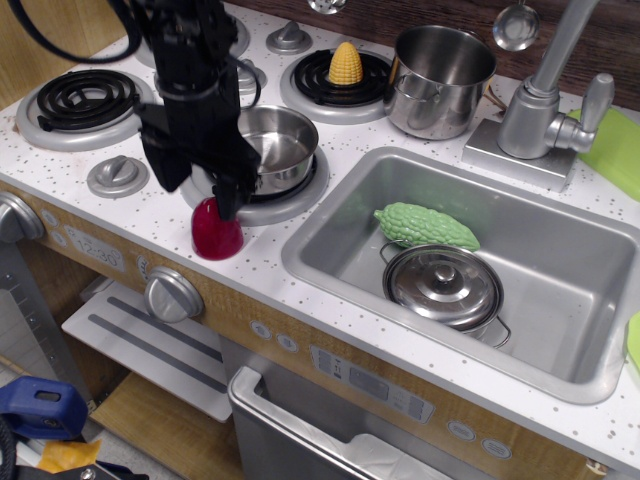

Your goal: Put sweet potato in pan which is on stove

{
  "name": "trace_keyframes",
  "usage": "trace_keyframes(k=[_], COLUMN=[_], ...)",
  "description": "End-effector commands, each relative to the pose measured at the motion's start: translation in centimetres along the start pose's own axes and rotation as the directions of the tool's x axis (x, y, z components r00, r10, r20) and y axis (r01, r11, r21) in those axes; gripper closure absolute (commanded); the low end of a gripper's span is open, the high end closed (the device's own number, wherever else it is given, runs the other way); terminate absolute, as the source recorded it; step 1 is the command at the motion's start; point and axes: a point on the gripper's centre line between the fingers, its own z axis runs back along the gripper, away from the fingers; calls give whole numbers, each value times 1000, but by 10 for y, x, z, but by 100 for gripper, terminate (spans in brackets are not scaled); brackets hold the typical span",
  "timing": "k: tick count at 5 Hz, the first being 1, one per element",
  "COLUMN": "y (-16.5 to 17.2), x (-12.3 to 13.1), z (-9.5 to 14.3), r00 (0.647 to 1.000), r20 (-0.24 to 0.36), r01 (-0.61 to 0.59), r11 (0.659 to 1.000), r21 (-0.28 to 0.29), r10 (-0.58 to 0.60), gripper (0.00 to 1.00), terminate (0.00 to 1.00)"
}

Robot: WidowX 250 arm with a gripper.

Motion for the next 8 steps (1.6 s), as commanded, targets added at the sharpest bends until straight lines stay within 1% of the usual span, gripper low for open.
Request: trace_keyframes(k=[1,3,5,6,7,8], y=[2,7,2,0,2,10], x=[5,4,-1,-1,3,13], z=[-1,-19,-34,-29,-8,22], r00=[999,996,993,994,997,999], r20=[53,85,109,105,76,27], r01=[12,15,-25,-17,10,35], r11=[1000,998,991,994,999,999], r21=[2,-63,-135,-109,-42,32], r10=[-12,-9,40,29,-7,-36], gripper=[0,0,0,100,100,100], terminate=[0,0,0,0,0,0])
